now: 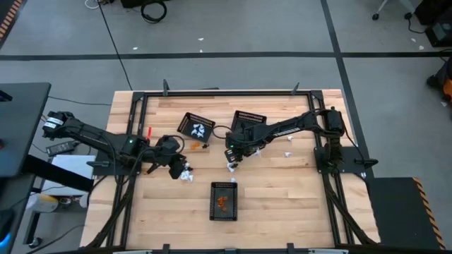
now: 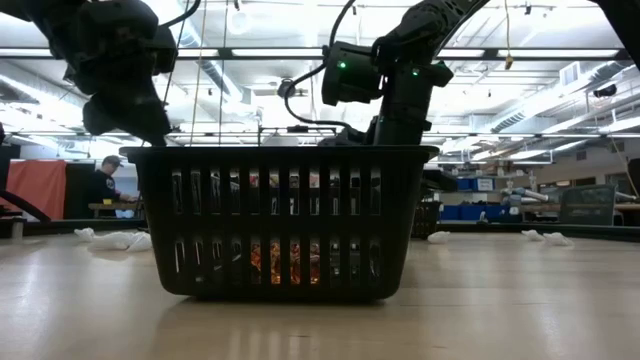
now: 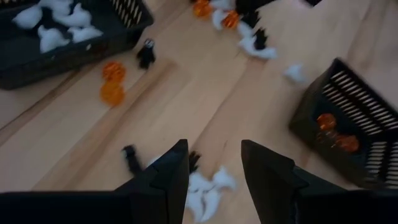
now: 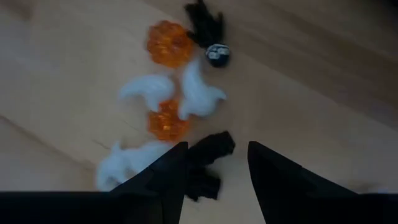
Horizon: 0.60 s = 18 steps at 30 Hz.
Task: Sort Halloween decoration
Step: Put the black skeleton toy into the top right black basket
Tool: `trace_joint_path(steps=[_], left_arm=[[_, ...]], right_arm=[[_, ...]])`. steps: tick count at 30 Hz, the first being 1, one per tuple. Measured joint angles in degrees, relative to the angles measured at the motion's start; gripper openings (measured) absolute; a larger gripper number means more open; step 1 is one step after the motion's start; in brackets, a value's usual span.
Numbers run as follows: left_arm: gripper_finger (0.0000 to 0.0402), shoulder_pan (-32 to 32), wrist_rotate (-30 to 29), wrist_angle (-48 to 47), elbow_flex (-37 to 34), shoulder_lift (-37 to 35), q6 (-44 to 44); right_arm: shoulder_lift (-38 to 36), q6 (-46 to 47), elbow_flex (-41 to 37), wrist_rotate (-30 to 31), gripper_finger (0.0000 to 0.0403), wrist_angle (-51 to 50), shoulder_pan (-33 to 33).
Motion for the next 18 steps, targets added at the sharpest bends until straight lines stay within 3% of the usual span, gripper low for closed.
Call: trace_joint_path(steps=[7, 18], left_arm=[[0.0155, 0.0, 0.0, -0.6, 0.0, -0.5, 1.1], [0.0155, 0.0, 0.0, -1.2, 0.0, -0.6, 1.7]], right_arm=[[0.0, -0.1, 0.0, 1.0, 0.0163, 1.0, 0.3], [-0.2, -0.1, -2.8, -1.6, 0.0085, 4.5, -0.2]])
